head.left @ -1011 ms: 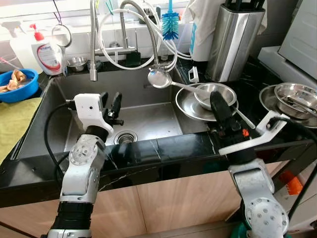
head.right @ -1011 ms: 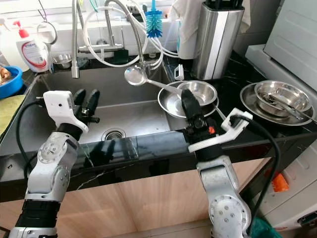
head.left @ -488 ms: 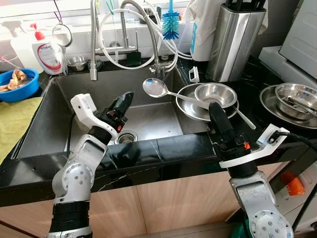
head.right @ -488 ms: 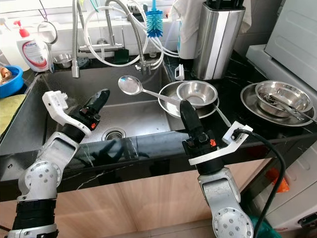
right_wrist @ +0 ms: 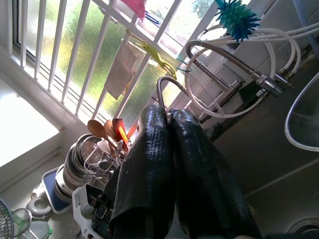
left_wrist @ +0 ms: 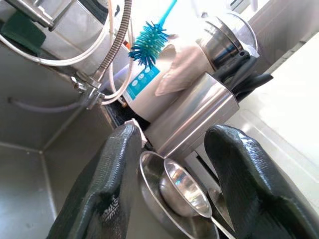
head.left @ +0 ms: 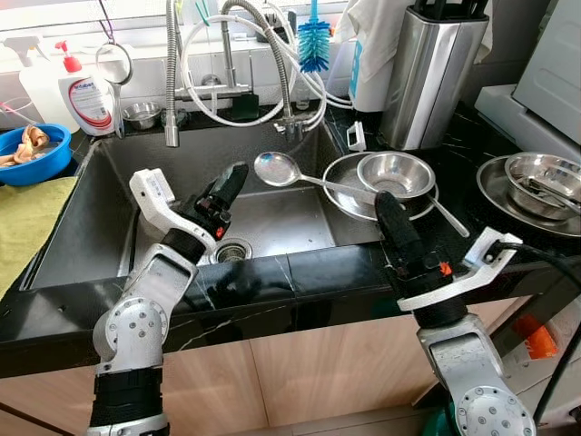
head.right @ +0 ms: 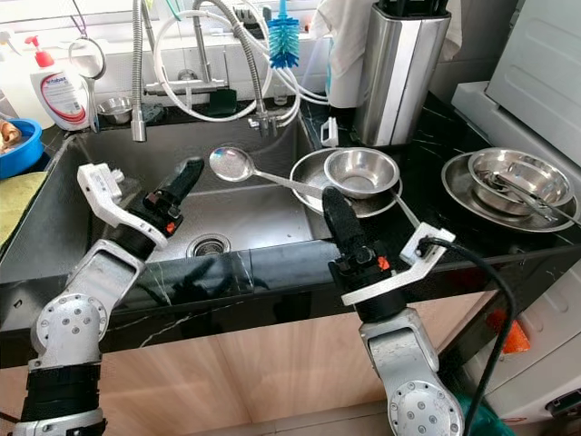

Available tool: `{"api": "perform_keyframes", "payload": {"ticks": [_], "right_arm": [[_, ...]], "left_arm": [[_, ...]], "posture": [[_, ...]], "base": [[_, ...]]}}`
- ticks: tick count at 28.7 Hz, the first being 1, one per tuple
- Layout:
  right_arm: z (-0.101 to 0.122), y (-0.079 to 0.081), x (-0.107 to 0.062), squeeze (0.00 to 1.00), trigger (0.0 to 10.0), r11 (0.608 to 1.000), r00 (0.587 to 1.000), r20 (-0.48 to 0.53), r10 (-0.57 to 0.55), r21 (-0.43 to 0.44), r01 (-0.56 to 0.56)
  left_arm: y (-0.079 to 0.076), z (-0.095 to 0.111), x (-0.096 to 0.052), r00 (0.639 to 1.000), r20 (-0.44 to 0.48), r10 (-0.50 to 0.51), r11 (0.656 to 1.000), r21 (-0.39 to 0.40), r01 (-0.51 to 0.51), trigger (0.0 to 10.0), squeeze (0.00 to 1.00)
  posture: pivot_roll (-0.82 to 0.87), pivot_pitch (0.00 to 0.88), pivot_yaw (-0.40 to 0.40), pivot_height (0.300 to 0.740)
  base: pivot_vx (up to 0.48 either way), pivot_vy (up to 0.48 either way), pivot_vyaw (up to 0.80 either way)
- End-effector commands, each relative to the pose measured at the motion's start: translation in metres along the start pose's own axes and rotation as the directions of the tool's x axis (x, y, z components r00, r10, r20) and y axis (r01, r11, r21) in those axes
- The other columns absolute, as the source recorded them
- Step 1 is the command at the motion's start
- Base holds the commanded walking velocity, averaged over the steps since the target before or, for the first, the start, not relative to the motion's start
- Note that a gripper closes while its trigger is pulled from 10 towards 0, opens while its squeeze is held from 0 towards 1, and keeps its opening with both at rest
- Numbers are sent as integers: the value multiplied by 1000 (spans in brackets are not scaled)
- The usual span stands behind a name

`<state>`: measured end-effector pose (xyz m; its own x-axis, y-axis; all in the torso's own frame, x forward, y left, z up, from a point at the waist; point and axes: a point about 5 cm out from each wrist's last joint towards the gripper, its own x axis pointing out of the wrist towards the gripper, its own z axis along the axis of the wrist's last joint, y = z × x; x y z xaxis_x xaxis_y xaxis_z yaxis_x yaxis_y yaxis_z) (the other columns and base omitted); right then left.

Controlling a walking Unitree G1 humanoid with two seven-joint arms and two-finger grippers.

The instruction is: Kitchen organization

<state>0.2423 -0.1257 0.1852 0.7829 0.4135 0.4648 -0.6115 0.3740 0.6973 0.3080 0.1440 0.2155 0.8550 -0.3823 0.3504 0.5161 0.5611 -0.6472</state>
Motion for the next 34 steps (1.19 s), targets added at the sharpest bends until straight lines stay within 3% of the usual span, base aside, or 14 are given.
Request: {"api": "perform_keyframes", "payload": {"ticks": [1, 16, 18, 20, 21, 22, 23, 24, 34], "right_arm": [[-2, 3, 3, 0, 10000, 1000, 1000, -15, 13, -9, -13], [-8, 6, 5, 0, 10000, 999, 998, -48, 31, 11, -30], [-8, 6, 5, 0, 10000, 999, 998, -48, 31, 9, -30], [-8, 6, 5, 0, 10000, 1000, 998, -48, 31, 8, -30], [-8, 5, 5, 0, 10000, 1000, 999, -45, 30, 7, -30], [-8, 5, 5, 0, 10000, 1000, 999, -42, 30, 8, -29], [-7, 5, 5, 0, 10000, 1000, 999, -40, 28, 5, -28], [-7, 4, 5, 0, 10000, 1000, 999, -37, 19, -3, -19], [-4, 3, 7, 0, 10000, 1000, 1000, -23, 6, -3, -6]], "left_arm": [[-8, 5, 3, 999, 16, -37, 999, 7, 37, 10000, 0], [-24, -4, 0, 987, -67, -145, 989, 11, 146, 10000, 0], [-24, -4, -1, 987, -70, -145, 989, 8, 146, 8863, 0], [-24, -5, -1, 987, -72, -145, 989, 6, 146, 8863, 0], [-24, -5, -1, 987, -74, -145, 989, 6, 145, 4980, 0], [-23, -5, -1, 987, -77, -144, 989, 6, 145, 4627, 0], [-23, -5, -1, 986, -79, -144, 989, 6, 145, 1608, 0], [-23, -5, -1, 986, -84, -146, 989, 6, 147, 0, 0], [-25, -10, -4, 978, -116, -172, 985, -2, 173, 0, 0]], "posture": [[-39, 0, 18, 740], [-37, 0, 18, 740], [-38, 0, 19, 740], [-38, 0, 19, 740], [-37, 0, 19, 740], [-37, 0, 19, 740], [-37, 0, 19, 740], [-36, 0, 20, 740], [-39, 0, 21, 740]], "base": [[0, 0, 0], [0, 0, 0], [0, 0, 0], [0, 0, 0], [0, 0, 0], [0, 0, 0], [0, 0, 0], [0, 0, 0], [0, 0, 0]]}}
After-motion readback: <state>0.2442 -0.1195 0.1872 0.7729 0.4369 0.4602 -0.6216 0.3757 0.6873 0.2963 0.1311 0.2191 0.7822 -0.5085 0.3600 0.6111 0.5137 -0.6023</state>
